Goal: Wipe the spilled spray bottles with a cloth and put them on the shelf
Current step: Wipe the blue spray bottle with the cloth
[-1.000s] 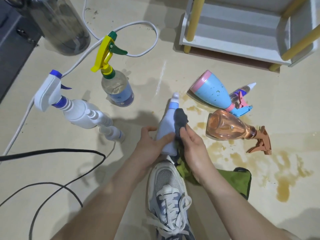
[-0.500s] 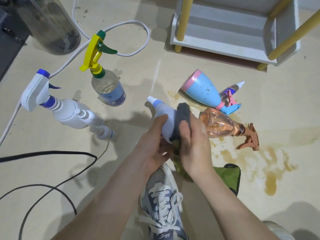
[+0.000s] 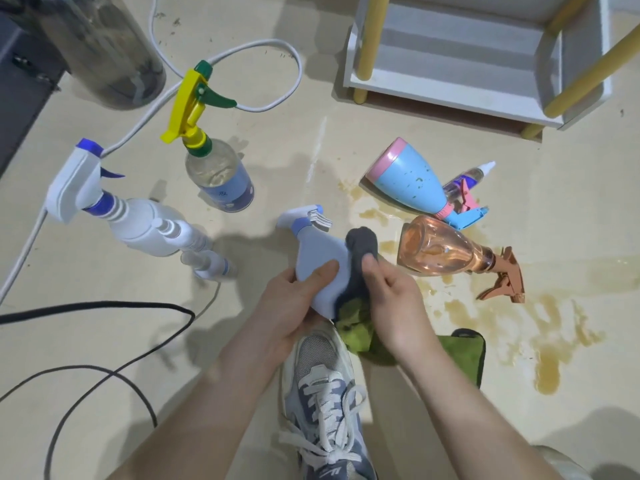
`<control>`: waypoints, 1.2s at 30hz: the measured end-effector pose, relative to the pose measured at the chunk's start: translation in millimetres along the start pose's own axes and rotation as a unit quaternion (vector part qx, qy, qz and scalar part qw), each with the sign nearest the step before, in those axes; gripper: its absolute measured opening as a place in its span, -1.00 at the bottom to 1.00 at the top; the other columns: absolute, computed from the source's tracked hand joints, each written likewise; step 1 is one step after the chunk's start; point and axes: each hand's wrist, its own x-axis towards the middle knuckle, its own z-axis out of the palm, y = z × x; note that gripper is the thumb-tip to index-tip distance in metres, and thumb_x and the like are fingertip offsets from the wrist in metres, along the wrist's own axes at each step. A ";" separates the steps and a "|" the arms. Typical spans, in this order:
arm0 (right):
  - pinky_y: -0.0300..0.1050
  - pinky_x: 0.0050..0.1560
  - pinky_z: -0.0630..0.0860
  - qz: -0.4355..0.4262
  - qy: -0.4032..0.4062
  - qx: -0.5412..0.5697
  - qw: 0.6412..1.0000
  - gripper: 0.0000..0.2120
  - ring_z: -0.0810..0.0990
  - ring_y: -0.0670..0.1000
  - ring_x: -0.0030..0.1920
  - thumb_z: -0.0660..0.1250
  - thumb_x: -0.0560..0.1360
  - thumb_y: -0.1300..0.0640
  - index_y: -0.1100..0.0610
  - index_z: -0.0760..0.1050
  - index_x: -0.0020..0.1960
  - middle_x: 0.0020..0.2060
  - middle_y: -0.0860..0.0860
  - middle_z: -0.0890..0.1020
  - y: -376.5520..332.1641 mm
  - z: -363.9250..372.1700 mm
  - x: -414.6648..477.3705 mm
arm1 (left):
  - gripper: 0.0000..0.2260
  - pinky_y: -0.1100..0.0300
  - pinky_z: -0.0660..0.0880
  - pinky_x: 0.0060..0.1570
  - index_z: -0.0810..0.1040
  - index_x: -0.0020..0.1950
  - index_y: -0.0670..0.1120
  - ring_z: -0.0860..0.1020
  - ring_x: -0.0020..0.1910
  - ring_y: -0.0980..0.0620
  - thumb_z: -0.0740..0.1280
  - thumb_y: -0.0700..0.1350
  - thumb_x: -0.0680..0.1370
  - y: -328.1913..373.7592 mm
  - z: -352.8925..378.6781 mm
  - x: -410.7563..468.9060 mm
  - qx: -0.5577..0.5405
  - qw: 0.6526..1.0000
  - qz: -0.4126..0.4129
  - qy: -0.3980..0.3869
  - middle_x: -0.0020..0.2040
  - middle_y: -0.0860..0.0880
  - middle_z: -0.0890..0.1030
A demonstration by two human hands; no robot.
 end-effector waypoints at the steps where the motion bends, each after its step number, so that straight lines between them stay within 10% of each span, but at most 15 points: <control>1: -0.12 -0.26 0.26 0.039 -0.016 0.023 0.999 -0.66 0.33 -0.10 -0.36 0.19 0.66 0.04 0.07 0.36 -0.29 -0.41 -0.08 0.41 -4.2 -3.6 12.1 | -0.65 0.13 0.63 -0.23 0.57 0.18 -0.20 0.69 -0.16 -0.06 0.48 -0.11 0.44 -3.4 -1.5 -3.4 0.036 0.999 0.014 -0.003 -0.01 -0.13 0.71; 6: 0.01 -0.10 0.46 -0.043 -0.032 -0.162 0.985 -0.74 0.54 0.10 -0.17 0.12 0.67 0.09 0.11 0.58 0.06 -0.16 0.10 0.63 -27.3 1.7 20.4 | -0.53 0.02 0.63 -0.09 0.57 0.06 0.13 0.69 -0.13 0.02 0.60 0.10 0.21 -9.6 -3.2 -11.5 0.272 0.957 0.101 0.019 -0.12 0.07 0.71; 11: 0.16 0.26 0.51 -0.241 0.035 -0.376 0.894 -0.56 0.50 0.25 0.31 0.05 0.58 0.09 0.22 0.49 0.33 0.27 0.18 0.55 -22.6 29.9 -25.0 | -0.95 0.13 0.40 -0.19 0.42 -0.02 0.10 0.57 -0.10 -0.10 0.22 0.02 0.55 -0.2 -1.7 -6.7 0.513 0.829 0.183 0.126 -0.21 0.07 0.59; 16: 0.09 0.30 0.36 -0.035 -0.023 -0.249 0.968 -0.55 0.37 0.27 0.39 -0.04 0.68 0.14 0.20 0.14 0.55 0.49 0.19 0.30 -26.9 20.6 40.7 | -0.54 0.16 0.54 -0.16 0.51 0.02 0.24 0.61 -0.15 0.16 0.50 0.25 0.18 -3.3 -3.5 -9.7 0.452 0.877 0.138 0.090 -0.18 0.20 0.64; 21: 0.00 0.12 0.47 -0.038 -0.016 -0.155 0.987 -0.60 0.56 0.21 0.15 0.00 0.67 0.06 0.11 0.31 0.46 0.16 0.18 0.58 -29.4 34.5 25.3 | -0.55 0.10 0.53 -0.11 0.51 0.11 0.18 0.61 -0.09 0.04 0.35 0.30 0.28 15.0 -9.0 -3.3 0.489 0.843 0.176 0.138 -0.12 0.12 0.66; 26: -0.12 0.49 0.13 -0.158 -0.003 -0.184 0.970 -0.44 0.20 0.12 0.51 -0.05 0.59 0.04 0.20 0.18 0.55 0.51 0.17 0.23 -17.4 56.5 2.6 | -0.78 0.11 0.38 -0.24 0.43 0.08 0.10 0.59 -0.09 -0.13 0.12 0.15 0.54 17.1 -11.4 -4.7 0.578 0.772 0.219 0.148 -0.14 -0.01 0.64; 31: -0.10 0.29 0.34 0.026 0.055 0.011 0.998 -0.47 0.41 0.15 0.36 0.02 0.65 0.10 0.04 -0.02 0.59 0.37 0.09 0.42 -12.6 40.6 60.1 | -0.54 0.14 0.48 -0.09 0.47 0.18 0.20 0.61 -0.01 -0.01 0.46 0.21 0.32 4.6 -3.1 -10.1 0.562 0.798 0.185 0.114 -0.03 0.08 0.67; 36: -0.16 -0.08 0.38 0.024 -0.001 -0.072 0.997 -0.48 0.54 0.11 -0.01 0.09 0.66 0.15 -0.07 0.10 0.58 -0.01 0.13 0.59 -15.0 40.5 17.4 | -0.55 0.06 0.53 -0.02 0.44 0.18 0.25 0.62 -0.02 -0.01 0.41 0.23 0.32 16.5 -11.8 -4.0 0.516 0.824 0.196 0.130 -0.06 0.11 0.67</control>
